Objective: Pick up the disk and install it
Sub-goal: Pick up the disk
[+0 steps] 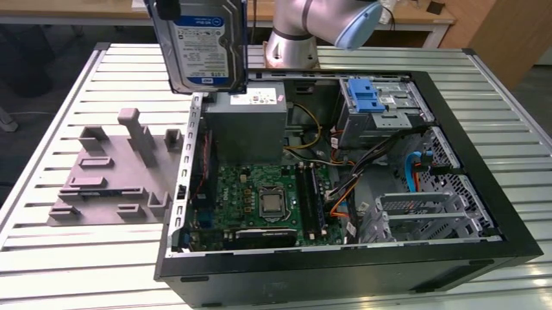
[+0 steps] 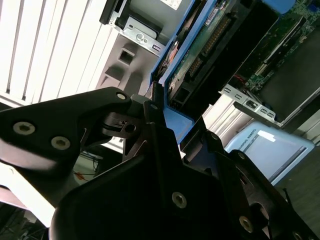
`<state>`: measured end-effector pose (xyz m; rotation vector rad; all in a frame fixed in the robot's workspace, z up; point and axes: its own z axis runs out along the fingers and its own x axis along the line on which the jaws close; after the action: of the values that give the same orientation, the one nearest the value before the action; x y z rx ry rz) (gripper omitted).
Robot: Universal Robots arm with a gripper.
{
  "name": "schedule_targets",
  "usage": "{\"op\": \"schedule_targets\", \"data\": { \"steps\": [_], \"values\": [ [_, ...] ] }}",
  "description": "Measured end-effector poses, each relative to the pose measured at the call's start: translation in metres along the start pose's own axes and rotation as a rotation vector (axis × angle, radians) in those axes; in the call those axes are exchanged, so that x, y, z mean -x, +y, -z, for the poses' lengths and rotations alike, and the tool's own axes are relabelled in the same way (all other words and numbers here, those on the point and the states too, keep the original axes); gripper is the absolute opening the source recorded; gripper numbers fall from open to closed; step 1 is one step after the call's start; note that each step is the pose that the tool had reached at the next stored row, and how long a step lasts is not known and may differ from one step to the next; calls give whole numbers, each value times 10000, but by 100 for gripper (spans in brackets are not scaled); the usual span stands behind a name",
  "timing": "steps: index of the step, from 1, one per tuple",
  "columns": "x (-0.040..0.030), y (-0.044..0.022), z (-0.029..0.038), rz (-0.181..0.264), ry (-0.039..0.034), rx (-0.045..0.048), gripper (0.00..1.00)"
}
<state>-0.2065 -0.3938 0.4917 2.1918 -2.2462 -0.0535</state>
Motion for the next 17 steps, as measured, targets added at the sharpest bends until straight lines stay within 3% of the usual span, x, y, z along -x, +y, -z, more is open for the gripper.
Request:
{"op": "schedule_targets", "data": {
  "steps": [17],
  "values": [
    [-83, -168, 6, -1, 0, 2, 36]
  ]
}}
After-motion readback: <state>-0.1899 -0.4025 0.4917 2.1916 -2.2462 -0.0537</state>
